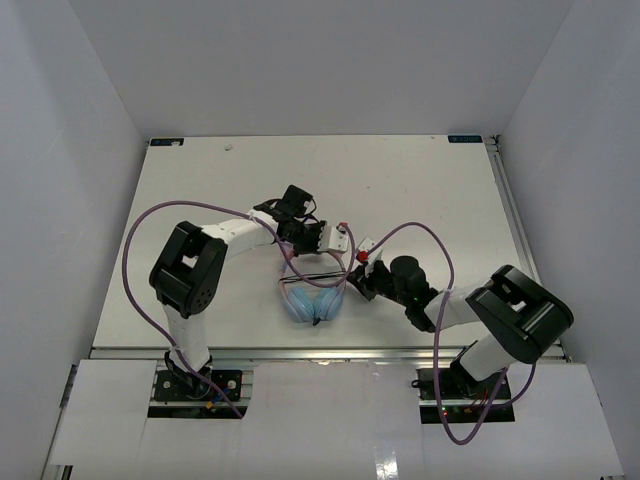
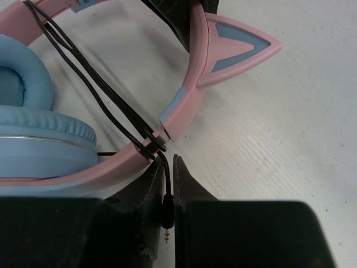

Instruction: Wrap the headphones

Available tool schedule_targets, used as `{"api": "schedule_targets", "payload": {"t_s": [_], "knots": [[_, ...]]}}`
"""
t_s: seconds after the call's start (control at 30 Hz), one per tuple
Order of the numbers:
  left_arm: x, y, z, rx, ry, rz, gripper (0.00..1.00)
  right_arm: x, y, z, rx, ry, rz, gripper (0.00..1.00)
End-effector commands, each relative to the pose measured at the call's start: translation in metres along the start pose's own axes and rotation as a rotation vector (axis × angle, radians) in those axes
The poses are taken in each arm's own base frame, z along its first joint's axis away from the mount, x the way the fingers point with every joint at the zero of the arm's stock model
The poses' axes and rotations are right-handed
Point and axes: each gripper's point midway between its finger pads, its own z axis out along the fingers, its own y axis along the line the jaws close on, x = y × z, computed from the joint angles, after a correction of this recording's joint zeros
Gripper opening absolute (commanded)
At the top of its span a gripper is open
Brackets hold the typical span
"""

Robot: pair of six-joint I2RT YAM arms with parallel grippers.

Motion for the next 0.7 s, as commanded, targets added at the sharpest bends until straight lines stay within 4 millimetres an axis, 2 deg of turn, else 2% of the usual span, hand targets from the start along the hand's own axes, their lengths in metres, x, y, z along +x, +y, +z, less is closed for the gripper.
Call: {"api": "schedule_targets", "payload": {"t_s": [0.0,0.17,0.33,0.4,0.47,0.67], "knots": [[0.036,-0.004,-0.007,0.015,0.136,0.022,0.12,-0.031,-0.038,0.007,0.102,-0.113,-0.015,0.15],[0.023,-0.004,-0.008,0.018,0.076,0.027,0.29,-0.027,-0.04,0.014,0.085,-0.099,-0.014,0.19],[0.021,-0.003,-0.007,0.015,0.063,0.021,0.35,-0.02,-0.043,0.019,0.078,-0.081,-0.01,0.21],[0.024,-0.004,-0.004,0.023,0.067,0.019,0.42,-0.018,-0.044,0.02,0.077,-0.076,-0.007,0.21],[0.026,-0.007,0.0,0.034,0.069,0.012,0.45,-0.017,-0.045,0.022,0.076,-0.074,-0.007,0.21],[0.026,-0.002,0.004,0.03,0.065,0.01,0.55,-0.014,-0.048,0.029,0.066,-0.065,0.0,0.16]]}}
